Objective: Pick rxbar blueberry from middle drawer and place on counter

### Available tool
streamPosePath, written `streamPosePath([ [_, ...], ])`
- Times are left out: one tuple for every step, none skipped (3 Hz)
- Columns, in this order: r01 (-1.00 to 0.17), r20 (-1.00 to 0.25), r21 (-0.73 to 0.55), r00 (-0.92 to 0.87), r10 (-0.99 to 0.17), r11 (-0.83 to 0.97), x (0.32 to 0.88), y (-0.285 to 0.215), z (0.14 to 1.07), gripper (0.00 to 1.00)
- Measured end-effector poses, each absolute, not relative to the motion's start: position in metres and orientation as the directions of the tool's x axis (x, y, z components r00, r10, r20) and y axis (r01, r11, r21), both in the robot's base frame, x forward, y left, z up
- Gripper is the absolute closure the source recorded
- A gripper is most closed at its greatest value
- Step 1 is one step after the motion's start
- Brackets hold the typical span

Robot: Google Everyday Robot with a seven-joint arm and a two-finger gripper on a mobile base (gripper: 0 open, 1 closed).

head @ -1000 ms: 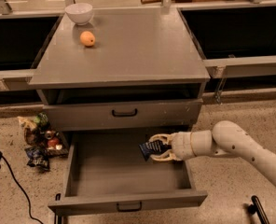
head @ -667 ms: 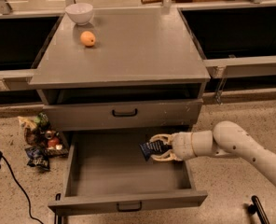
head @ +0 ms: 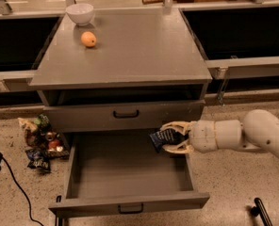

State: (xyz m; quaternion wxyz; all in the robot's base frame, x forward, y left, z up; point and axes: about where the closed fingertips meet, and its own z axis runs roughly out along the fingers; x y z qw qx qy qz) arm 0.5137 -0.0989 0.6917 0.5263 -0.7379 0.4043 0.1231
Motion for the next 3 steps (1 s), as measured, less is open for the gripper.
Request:
streamPosePath([
  [-0.627, -0.526, -0.765, 0.739, -0.422, -0.144, 0.492, -0.106, 0.741, 1.0],
  [-0.627, -0.525, -0.766, 0.739, -0.422, -0.144, 0.492, -0.106, 0.741, 1.0],
  [-0.56, -0.452, -0.812, 0.783, -0.426, -0.168, 0.504, -0.11, 0.779, 1.0],
])
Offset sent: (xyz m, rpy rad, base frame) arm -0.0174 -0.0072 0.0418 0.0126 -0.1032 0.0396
